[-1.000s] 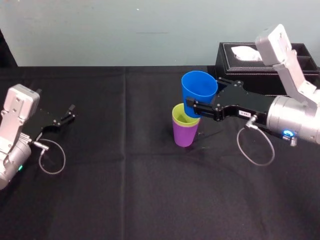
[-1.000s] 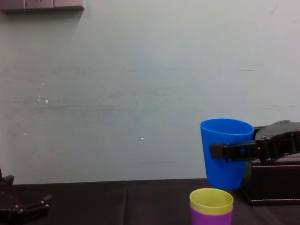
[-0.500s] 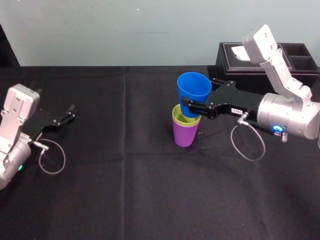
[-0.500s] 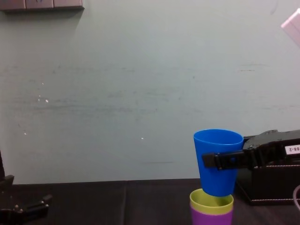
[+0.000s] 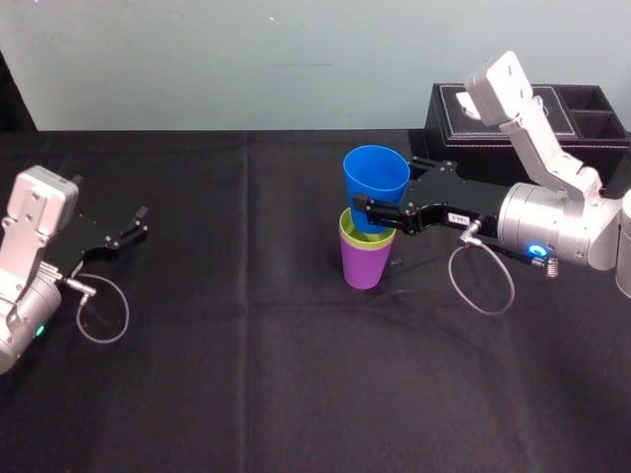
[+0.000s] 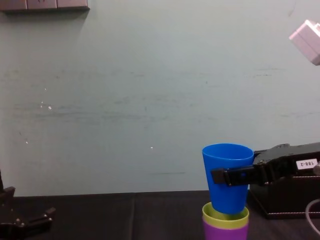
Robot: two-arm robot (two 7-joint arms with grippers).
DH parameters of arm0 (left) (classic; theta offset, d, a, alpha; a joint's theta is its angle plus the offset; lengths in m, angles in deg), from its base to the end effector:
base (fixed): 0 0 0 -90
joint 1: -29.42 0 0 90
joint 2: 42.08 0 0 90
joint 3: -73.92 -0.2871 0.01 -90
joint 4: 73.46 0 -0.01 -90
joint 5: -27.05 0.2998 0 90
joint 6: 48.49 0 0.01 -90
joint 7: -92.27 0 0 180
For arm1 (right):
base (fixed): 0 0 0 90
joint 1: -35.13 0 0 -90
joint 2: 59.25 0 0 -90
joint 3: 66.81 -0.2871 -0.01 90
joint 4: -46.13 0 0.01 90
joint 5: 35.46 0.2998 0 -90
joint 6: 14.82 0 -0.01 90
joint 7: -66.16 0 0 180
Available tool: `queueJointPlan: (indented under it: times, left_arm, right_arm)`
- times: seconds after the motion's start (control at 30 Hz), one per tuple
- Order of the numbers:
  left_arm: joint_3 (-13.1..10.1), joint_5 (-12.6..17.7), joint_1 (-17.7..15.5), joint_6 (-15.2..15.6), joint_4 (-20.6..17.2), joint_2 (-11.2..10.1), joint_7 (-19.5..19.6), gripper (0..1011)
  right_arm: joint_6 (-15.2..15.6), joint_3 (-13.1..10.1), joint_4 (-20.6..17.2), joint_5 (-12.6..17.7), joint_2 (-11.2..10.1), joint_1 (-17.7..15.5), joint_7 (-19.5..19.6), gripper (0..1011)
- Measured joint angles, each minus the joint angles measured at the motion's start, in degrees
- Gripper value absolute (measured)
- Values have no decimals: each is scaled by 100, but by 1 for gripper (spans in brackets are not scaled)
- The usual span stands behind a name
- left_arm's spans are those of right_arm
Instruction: Stack the three plastic cups sequentially using one hand.
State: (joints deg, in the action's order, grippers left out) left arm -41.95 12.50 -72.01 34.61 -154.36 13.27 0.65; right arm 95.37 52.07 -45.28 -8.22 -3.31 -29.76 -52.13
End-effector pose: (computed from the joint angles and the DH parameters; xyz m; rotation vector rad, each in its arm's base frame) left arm 0.3491 0.0834 -0.2982 0.3047 -0.2849 1.2479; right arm 0.3924 -0.0349 -0.1800 -0.3172 -0.0098 -0.6995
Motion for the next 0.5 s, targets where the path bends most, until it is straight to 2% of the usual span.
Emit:
queueJointPlan:
  times: [0.5]
  left_arm:
    - [0, 0, 0, 0, 0, 0, 0, 1011]
  right_arm:
    - [-35, 82, 183, -57, 67, 21, -36, 723]
